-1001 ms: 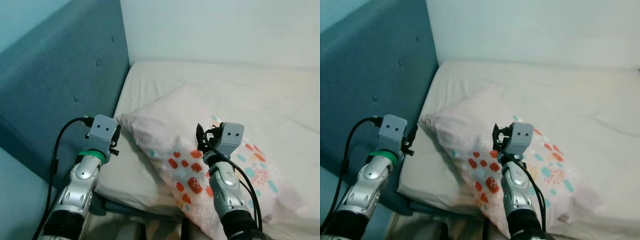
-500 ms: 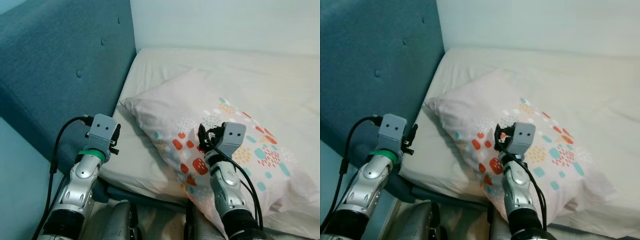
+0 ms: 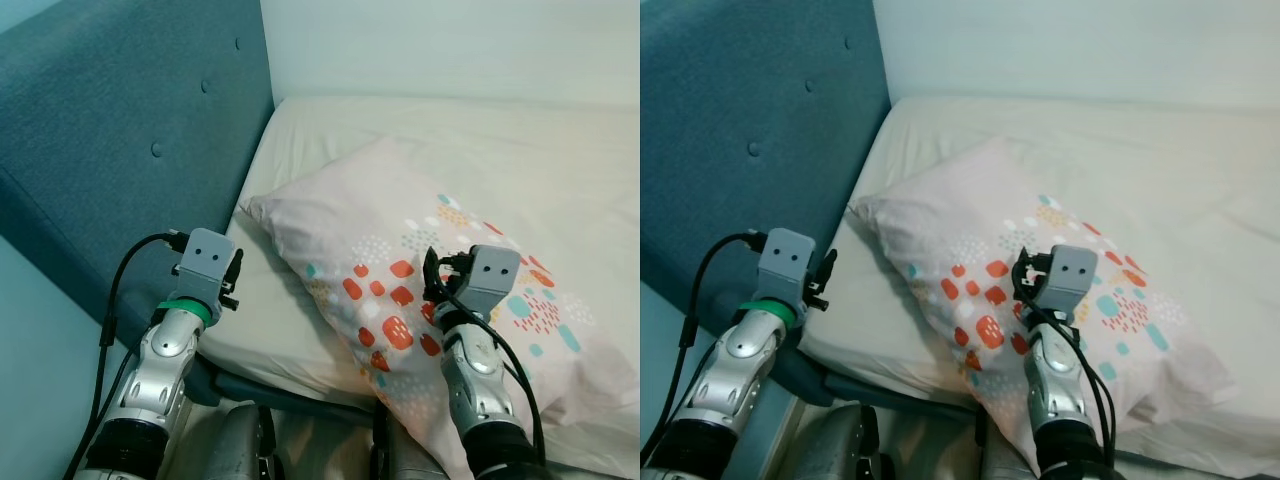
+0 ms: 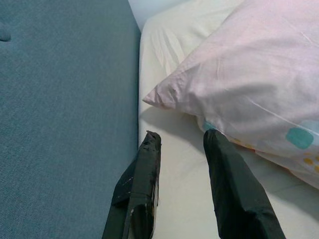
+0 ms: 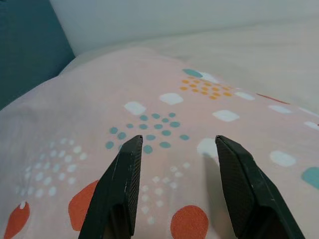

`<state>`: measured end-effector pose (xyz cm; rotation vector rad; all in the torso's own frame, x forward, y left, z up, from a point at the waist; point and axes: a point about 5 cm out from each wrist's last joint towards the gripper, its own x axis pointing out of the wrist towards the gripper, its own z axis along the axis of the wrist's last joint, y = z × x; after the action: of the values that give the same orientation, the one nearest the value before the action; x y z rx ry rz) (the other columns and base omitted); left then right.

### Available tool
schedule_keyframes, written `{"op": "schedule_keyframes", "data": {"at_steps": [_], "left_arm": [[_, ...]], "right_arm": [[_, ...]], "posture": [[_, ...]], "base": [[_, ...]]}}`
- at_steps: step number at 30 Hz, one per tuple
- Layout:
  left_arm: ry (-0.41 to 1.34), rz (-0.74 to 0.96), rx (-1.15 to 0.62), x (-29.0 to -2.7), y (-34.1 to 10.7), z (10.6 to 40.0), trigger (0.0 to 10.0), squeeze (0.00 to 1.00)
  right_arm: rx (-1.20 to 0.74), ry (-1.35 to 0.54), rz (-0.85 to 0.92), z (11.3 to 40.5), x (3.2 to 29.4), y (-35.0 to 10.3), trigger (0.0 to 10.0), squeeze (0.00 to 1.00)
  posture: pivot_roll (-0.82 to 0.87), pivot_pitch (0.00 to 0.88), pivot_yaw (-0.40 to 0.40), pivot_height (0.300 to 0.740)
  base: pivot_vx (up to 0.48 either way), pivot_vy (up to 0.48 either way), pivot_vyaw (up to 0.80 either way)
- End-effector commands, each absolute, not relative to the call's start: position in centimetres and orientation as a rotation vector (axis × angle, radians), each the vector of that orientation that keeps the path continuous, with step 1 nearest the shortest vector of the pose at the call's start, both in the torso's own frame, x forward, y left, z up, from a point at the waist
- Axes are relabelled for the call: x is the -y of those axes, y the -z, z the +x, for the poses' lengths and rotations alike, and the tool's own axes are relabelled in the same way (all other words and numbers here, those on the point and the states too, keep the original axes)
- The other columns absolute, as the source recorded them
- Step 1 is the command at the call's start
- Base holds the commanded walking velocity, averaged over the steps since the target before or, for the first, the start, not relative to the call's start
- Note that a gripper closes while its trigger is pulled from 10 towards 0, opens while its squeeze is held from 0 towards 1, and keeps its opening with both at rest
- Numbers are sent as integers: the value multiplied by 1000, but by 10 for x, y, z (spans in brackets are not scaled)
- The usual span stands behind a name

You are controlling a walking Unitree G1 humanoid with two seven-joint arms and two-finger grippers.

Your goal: Clean up the room

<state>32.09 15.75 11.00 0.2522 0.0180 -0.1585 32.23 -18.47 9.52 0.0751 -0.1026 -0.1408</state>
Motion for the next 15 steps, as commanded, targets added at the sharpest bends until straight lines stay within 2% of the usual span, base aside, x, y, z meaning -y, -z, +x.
{"op": "schedule_keyframes", "data": {"at_steps": [1, 2, 3, 4, 5, 6, 8, 11, 12, 13, 14, 15], "left_arm": [[159, 255, -54, -161, -103, 316, 10000, 0], [159, 255, -54, -161, -103, 316, 10000, 0], [163, 255, -58, -160, -102, 315, 10000, 0], [163, 255, -58, -160, -102, 315, 10000, 0], [170, 249, -63, -159, -102, 314, 10000, 0], [170, 249, -63, -159, -102, 314, 10000, 0], [195, 233, -71, -159, -104, 314, 10000, 0], [204, 227, -73, -158, -105, 314, 10000, 0], [217, 226, -72, -158, -107, 315, 10000, 0], [217, 226, -72, -158, -107, 315, 10000, 0], [227, 229, -70, -157, -108, 317, 10000, 0], [227, 229, -70, -157, -108, 317, 10000, 0]], "right_arm": [[75, 246, 16, 317, 202, -92, 10000, 0], [75, 246, 16, 317, 202, -92, 10000, 0], [64, 320, -25, 314, 215, -93, 10000, 0], [64, 320, -25, 314, 215, -93, 10000, 0], [63, 391, -62, 309, 231, -95, 10000, 0], [63, 391, -62, 309, 231, -95, 10000, 0], [53, 525, -133, 294, 265, -99, 10000, 0], [48, 565, -156, 289, 276, -101, 10000, 0], [2, 645, -189, 278, 294, -98, 10000, 0], [2, 645, -189, 278, 294, -98, 10000, 0], [-72, 749, -217, 261, 317, -91, 10000, 0], [-72, 749, -217, 261, 317, -91, 10000, 0]], "posture": [[-12, 59, 147, 616], [-12, 59, 147, 616], [-12, 59, 147, 616], [-12, 59, 147, 616], [-17, 71, 151, 616], [-17, 71, 151, 616], [-31, 97, 158, 616], [-31, 97, 158, 616], [-40, 114, 160, 616], [-40, 114, 160, 616], [-47, 130, 161, 616], [-47, 130, 161, 616]], "base": [[0, 0, 0], [0, 0, 0], [0, 0, 0], [0, 0, 0], [0, 0, 0], [0, 0, 0], [0, 0, 0], [0, 0, 0], [0, 0, 0], [0, 0, 0], [0, 0, 0], [0, 0, 0]]}}
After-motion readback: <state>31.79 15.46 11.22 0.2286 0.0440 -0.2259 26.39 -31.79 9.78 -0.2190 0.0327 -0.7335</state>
